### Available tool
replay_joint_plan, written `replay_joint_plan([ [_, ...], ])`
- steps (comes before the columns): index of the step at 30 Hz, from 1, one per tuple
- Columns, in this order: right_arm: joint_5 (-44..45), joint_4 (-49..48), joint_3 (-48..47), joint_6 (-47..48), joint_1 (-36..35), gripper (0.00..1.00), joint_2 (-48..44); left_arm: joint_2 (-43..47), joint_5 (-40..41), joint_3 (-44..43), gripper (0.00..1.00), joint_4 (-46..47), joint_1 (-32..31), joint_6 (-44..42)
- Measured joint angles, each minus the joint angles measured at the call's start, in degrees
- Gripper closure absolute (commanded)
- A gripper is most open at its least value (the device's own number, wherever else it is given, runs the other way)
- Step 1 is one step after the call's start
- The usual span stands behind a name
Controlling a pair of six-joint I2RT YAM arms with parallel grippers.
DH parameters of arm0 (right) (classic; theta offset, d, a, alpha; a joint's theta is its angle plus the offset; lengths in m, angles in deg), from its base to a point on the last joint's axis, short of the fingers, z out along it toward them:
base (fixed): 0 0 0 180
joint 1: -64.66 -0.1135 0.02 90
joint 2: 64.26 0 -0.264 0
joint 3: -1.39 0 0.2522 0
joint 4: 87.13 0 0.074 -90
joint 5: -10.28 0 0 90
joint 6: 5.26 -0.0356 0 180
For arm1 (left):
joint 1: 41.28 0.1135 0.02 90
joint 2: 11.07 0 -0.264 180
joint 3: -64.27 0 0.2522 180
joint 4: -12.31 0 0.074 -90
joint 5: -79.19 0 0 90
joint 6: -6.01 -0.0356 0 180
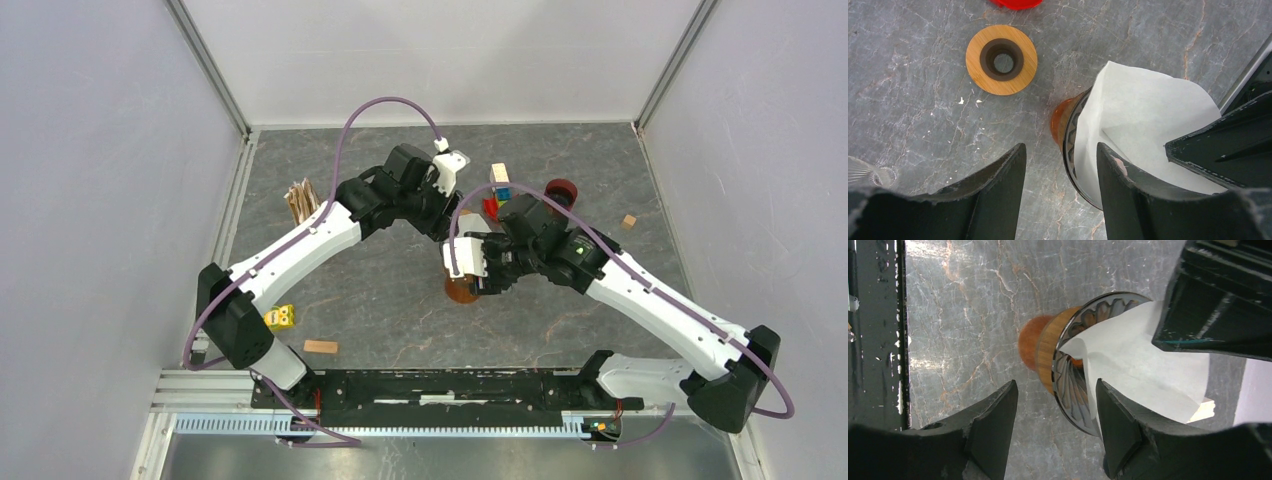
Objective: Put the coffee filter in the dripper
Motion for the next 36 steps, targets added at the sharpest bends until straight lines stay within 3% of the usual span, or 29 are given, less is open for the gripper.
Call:
replay_joint_plan([
  [36,1.2,-3.0,5.1,1.7,-0.3,0.34,3.7,-3.1,-0.2,1.8,0.38,-0.1,-0.8,-2.0],
])
